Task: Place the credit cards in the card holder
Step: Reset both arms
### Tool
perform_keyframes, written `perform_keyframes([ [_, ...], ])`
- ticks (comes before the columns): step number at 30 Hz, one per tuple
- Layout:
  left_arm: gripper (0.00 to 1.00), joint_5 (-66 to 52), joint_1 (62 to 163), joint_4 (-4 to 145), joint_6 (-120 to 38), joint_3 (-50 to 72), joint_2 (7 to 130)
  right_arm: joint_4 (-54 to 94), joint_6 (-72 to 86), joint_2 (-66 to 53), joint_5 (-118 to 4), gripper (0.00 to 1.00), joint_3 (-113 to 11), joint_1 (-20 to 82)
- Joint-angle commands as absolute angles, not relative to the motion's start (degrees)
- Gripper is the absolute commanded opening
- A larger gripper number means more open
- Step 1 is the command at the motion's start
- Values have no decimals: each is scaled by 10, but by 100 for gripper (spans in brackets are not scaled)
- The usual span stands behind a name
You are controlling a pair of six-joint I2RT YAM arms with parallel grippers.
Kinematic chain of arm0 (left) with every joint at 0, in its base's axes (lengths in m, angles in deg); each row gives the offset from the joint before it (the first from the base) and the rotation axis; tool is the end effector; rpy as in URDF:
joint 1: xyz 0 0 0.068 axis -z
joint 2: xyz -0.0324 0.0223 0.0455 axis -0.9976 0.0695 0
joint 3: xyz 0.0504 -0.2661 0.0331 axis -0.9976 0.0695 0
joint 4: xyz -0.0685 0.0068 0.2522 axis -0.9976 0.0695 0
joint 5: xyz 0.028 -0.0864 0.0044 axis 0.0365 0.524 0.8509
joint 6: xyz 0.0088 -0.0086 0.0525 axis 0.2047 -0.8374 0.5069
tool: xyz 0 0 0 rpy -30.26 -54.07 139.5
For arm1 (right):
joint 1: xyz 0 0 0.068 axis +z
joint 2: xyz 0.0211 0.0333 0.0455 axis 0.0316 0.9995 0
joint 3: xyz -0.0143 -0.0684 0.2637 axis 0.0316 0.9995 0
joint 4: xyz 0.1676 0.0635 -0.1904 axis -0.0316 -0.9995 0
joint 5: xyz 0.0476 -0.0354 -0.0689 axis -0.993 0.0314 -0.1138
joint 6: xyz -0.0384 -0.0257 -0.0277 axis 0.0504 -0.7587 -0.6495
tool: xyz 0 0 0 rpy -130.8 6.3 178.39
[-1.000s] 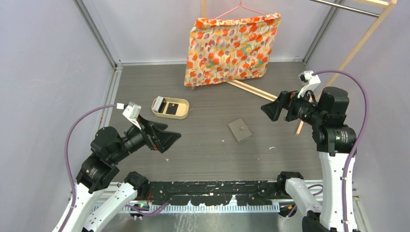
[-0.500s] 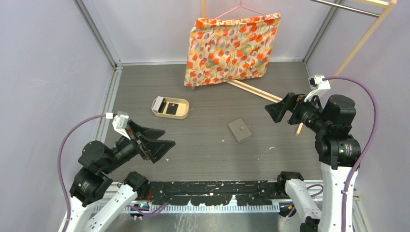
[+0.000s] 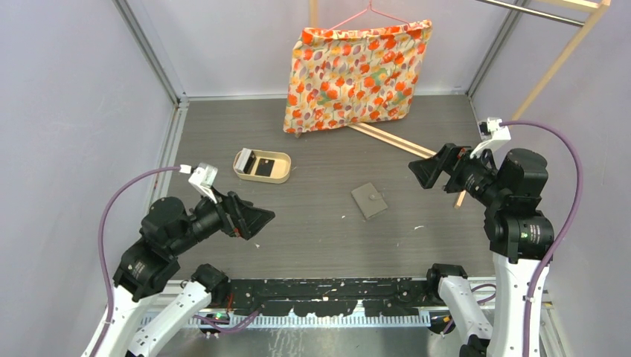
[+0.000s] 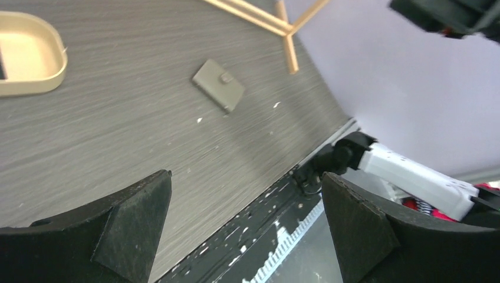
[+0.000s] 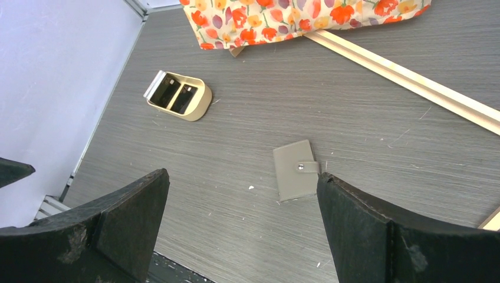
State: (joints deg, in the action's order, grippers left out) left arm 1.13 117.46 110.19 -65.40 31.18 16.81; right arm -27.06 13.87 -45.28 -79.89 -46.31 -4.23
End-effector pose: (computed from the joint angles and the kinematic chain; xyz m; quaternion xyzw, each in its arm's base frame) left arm 0.0580 -0.0473 0.3697 0.0603 0.7607 -0.4447 0.4690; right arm 0.1101 0.0066 0.4273 -0.0181 0.7995 0.2518 0.5451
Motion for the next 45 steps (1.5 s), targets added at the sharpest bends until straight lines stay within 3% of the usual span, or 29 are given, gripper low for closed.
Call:
perform_keyframes([
  [1, 100, -42, 1175, 1199, -600, 257, 200, -247, 152, -457, -805, 100, -462, -48],
  [20, 100, -47, 1174, 1185, -601, 292, 130, -235, 149, -450, -834, 100, -451, -51],
  [45, 100, -49, 1175, 1175, -601, 305, 131, -261, 93, -452, -882, 100, -466, -51],
])
